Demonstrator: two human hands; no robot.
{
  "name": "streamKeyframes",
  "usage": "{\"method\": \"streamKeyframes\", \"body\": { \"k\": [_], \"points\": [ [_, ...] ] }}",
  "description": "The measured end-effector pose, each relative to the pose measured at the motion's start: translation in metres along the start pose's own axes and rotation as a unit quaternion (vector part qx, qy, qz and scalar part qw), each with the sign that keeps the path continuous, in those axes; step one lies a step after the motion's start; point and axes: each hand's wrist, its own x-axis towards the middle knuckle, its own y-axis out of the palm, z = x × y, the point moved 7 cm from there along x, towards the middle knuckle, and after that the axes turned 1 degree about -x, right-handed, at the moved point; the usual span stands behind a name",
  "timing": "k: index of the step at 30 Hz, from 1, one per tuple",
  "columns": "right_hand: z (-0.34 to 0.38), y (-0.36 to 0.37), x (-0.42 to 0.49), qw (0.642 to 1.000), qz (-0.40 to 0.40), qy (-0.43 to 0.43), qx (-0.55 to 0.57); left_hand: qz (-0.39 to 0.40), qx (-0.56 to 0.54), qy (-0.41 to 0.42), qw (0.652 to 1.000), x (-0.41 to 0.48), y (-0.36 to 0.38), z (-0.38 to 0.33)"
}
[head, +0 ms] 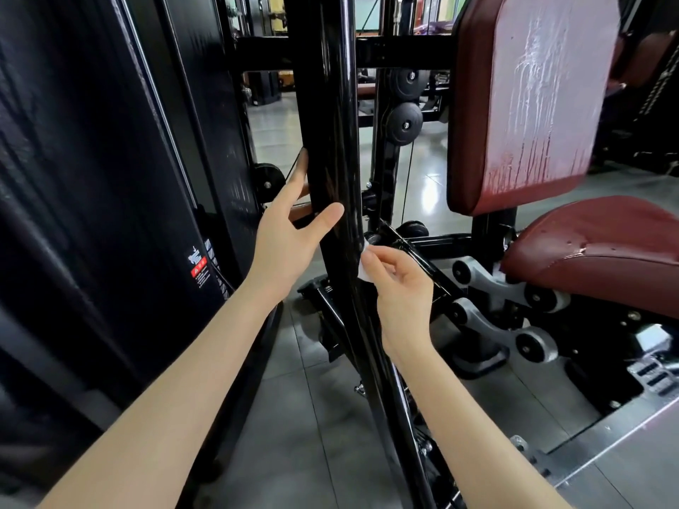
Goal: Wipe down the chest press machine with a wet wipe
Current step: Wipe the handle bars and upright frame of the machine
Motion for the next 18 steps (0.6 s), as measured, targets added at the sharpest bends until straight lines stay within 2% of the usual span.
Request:
{"method": "streamKeyframes", "body": {
  "k": [4,8,13,15,18],
  "points": [
    [-0.017,-0.008,-0.008,0.999,0.029,-0.003,-0.046,0.004,-0.011,-0.013,1.0,-0.005,0.002,0.01],
    [-0.042,-0.035,-0.037,0.99,0.061,0.047,-0.114,0.015,-0.03,-0.04,0.999,-0.014,0.007,0.032],
    [-0.067,-0.058,-0.07,0.989,0.016,0.089,-0.118,0.014,-0.05,-0.063,0.997,-0.026,0.013,0.048],
    [-0.055,-0.042,-0.054,0.992,0.007,0.046,-0.113,0.011,-0.056,-0.073,0.996,-0.029,0.015,0.053],
    [-0.033,-0.017,-0.03,0.99,-0.004,-0.092,-0.11,0.014,-0.079,-0.086,0.993,-0.035,0.017,0.06]
  ]
}}
